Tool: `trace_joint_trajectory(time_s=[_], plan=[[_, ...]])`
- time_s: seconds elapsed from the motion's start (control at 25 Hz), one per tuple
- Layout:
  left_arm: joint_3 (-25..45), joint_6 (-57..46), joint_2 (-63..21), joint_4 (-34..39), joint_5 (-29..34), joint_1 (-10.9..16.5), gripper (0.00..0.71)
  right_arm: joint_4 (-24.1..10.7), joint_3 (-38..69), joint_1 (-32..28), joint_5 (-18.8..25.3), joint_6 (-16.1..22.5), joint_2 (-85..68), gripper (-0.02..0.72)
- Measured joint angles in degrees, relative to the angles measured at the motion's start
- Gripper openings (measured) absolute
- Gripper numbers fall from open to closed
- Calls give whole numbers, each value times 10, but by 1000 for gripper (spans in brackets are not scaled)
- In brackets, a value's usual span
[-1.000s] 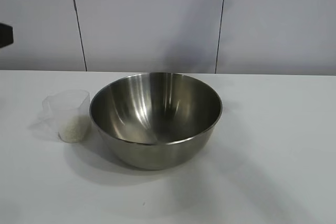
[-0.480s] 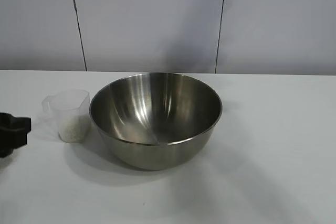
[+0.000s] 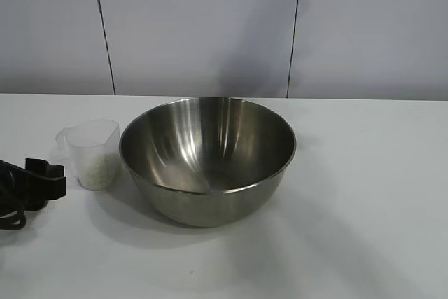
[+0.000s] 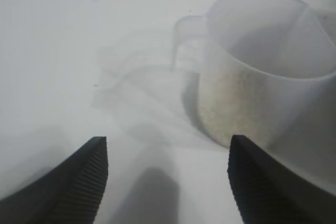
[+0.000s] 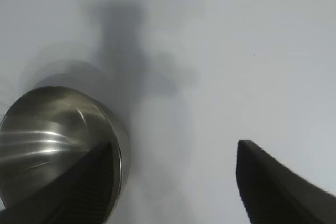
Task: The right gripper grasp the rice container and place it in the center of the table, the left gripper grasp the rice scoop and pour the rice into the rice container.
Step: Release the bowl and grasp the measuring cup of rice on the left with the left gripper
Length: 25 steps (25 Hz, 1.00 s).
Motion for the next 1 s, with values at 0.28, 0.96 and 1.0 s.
trace_joint_trajectory(time_s=[0.28, 0.96, 1.0], plan=[[-3, 0, 3, 71, 0, 59, 475, 0, 0, 0, 0, 0, 0, 463], [-69, 0, 50, 220, -1, 119, 453, 13, 0, 0, 0, 0, 0, 463], [-71, 0, 50, 220, -1, 119, 453, 13, 0, 0, 0, 0, 0, 463]])
